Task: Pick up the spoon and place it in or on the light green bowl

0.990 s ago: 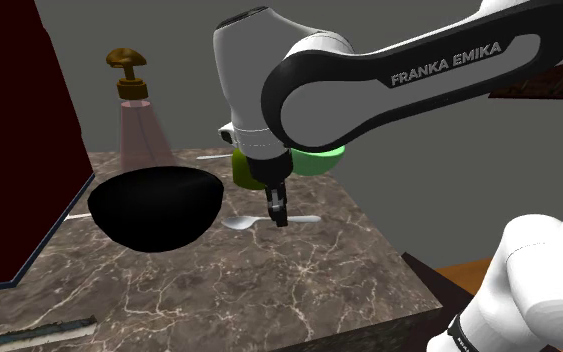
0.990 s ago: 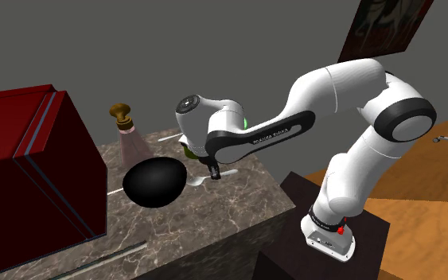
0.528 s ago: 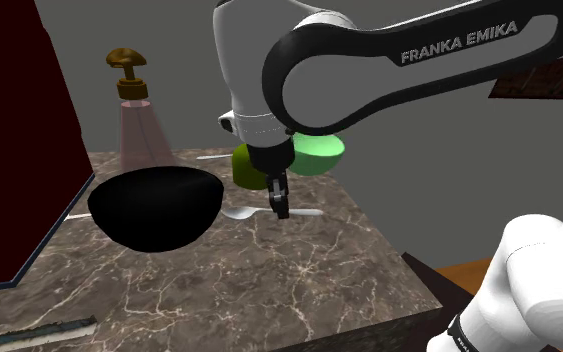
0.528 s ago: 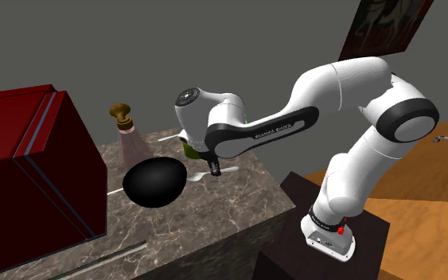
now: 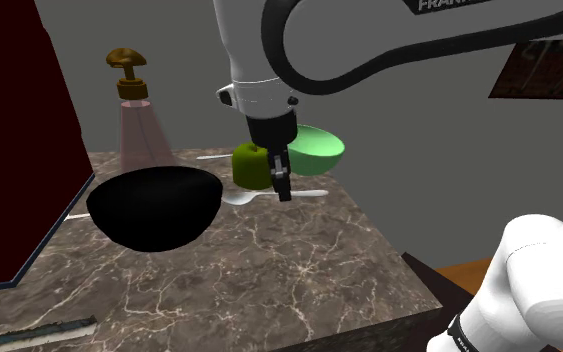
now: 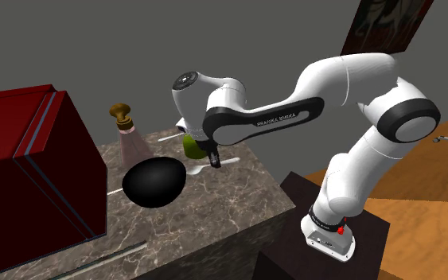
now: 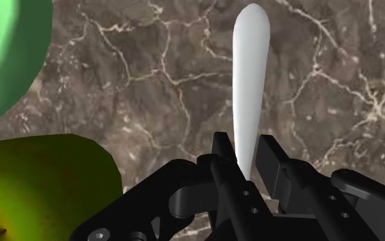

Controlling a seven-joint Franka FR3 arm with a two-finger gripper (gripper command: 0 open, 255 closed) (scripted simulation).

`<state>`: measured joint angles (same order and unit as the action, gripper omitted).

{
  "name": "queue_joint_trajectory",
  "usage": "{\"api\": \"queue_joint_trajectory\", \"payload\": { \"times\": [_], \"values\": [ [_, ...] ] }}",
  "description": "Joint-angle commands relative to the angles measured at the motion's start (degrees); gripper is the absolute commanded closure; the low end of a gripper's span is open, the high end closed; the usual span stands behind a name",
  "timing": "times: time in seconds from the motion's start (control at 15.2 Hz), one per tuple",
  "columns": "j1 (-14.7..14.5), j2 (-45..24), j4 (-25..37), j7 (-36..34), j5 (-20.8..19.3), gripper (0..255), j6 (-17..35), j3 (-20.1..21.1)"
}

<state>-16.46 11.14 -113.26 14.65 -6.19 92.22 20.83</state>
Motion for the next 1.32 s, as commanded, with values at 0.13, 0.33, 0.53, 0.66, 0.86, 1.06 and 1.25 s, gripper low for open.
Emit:
{"api": "queue_joint_trajectory", "payload": {
  "times": [0.13, 0.33, 0.53, 0.66, 0.86, 1.06, 1.25],
  "values": [
    [0.08, -0.20, 3.33, 0.41, -0.08, 255, -3.11, -0.03],
    [0.12, -0.38, 5.82, 0.69, -0.16, 255, -5.41, -0.03],
    [0.16, -0.69, 8.44, 0.94, -0.28, 255, -7.72, -0.01],
    [0.19, -0.96, 10.26, 1.09, -0.39, 255, -9.28, 0.02],
    [0.22, -1.49, 13.13, 1.29, -0.59, 255, -11.65, 0.09],
    [0.24, -2.15, 16.15, 1.46, -0.84, 255, -14.06, 0.20],
    [0.24, -2.84, 18.92, 1.59, -1.10, 255, -16.19, 0.32]
  ]
}}
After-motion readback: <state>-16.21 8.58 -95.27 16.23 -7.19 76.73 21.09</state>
